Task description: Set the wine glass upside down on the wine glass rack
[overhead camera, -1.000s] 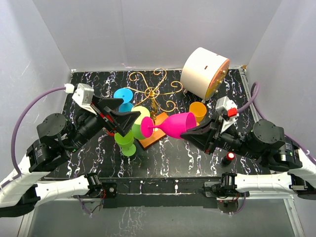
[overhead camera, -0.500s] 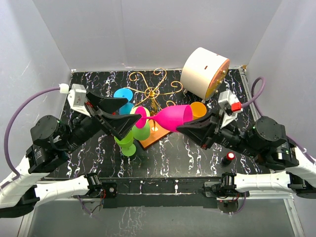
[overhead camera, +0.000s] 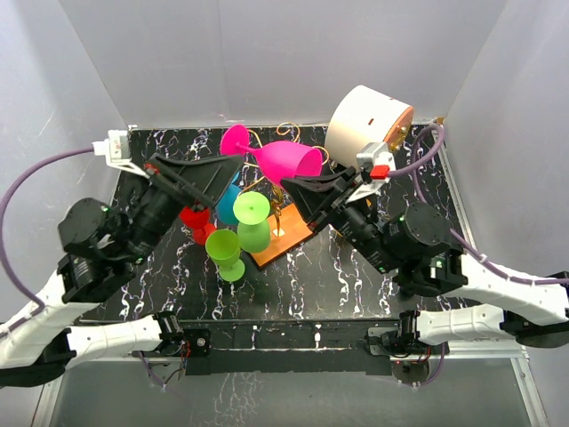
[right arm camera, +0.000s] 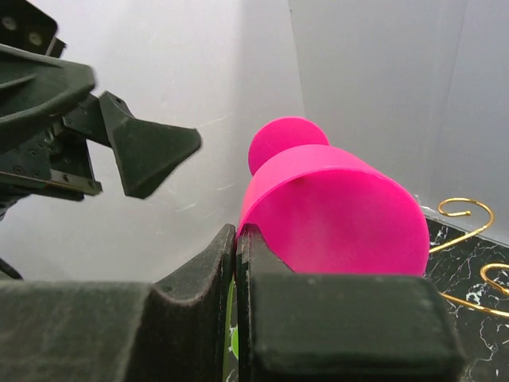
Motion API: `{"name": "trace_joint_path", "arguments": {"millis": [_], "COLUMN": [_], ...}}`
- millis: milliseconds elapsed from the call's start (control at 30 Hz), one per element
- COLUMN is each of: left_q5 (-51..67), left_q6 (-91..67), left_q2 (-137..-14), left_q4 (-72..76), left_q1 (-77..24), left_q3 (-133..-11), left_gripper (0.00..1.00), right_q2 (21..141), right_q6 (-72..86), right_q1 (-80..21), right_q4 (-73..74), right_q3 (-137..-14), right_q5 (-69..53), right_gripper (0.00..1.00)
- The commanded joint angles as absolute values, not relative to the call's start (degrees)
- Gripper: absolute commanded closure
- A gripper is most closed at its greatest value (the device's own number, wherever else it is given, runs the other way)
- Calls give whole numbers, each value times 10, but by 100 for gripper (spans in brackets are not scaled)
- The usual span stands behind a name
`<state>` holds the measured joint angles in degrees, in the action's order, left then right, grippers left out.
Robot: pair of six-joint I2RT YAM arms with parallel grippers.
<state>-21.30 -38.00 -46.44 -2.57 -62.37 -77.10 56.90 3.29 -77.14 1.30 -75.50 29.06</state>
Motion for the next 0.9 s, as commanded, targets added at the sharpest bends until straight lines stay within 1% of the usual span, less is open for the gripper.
{"name": "trace_joint_path", "arguments": {"millis": [0, 67, 167, 367, 500, 700, 867], "left_q5": [-280, -313, -337, -337, -328, -319, -323], "left_q6": [-513, -539, -561, -556, -563, -559, -551], "left_q2": [-506, -498, -497, -530, -547, -583, -599], "left_q4": [-26, 12, 58, 91, 170, 211, 245], "left_q1": [-625, -625, -625, -625, -625, -625, -625], "left_q3": [-796, -758, -728, -754, -748, -770, -771], "left_gripper": [15, 22, 24, 24, 31, 37, 51], "right_q2": [585, 590, 592, 580, 564, 519, 505], "right_q6": [10, 8, 5, 18, 44, 87, 102], "right_q1": [-771, -771, -771, -771, -771, -770, -771], "right_q4": [-122, -142, -164, -186, -185, -178, -177], "right_q3": [-756, -755, -757, -746, -735, -710, -703], "right_q5": [330, 339, 362, 330, 305, 273, 265], "right_gripper": [100, 100, 100, 100, 100, 100, 100]}}
